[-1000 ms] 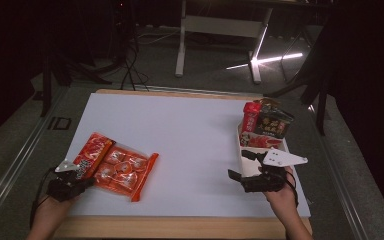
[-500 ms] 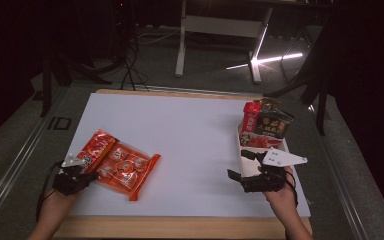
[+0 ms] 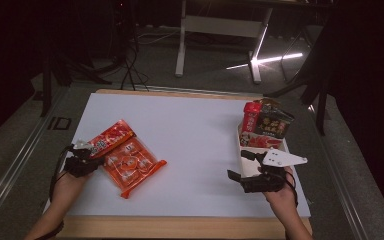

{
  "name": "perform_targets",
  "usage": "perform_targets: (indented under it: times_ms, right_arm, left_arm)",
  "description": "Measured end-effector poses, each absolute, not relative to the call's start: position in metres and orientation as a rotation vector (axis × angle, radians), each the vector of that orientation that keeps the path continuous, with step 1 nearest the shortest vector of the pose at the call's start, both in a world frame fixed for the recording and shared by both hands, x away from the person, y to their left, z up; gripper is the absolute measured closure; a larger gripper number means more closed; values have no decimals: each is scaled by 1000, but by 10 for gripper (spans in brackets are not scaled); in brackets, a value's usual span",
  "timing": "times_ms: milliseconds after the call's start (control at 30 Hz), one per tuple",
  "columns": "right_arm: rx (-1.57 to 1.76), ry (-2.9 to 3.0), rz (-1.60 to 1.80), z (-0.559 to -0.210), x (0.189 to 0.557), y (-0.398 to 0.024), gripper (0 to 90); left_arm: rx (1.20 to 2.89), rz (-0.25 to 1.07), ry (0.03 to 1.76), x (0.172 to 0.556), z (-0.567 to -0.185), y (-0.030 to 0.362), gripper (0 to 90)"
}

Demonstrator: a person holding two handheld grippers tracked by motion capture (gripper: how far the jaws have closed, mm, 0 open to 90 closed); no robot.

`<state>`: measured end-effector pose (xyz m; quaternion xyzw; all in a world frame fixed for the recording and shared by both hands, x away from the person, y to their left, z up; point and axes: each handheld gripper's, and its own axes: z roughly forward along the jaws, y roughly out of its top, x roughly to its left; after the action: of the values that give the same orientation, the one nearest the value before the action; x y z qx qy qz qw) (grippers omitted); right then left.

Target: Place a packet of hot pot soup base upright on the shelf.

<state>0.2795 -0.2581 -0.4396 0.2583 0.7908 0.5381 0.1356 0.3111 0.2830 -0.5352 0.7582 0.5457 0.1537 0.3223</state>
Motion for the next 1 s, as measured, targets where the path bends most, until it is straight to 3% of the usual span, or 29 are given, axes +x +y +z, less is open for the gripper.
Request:
perform_targets:
  times_ms: [467,1000]
  right_arm:
    - [751,2290,1557,-440,279,-259,149]
    - [726,2314,1530,-441,279,-254,149]
  left_arm:
    - [1948,370,1502,297,-538,286,900]
    - [1967,328,1442,330,-538,262,900]
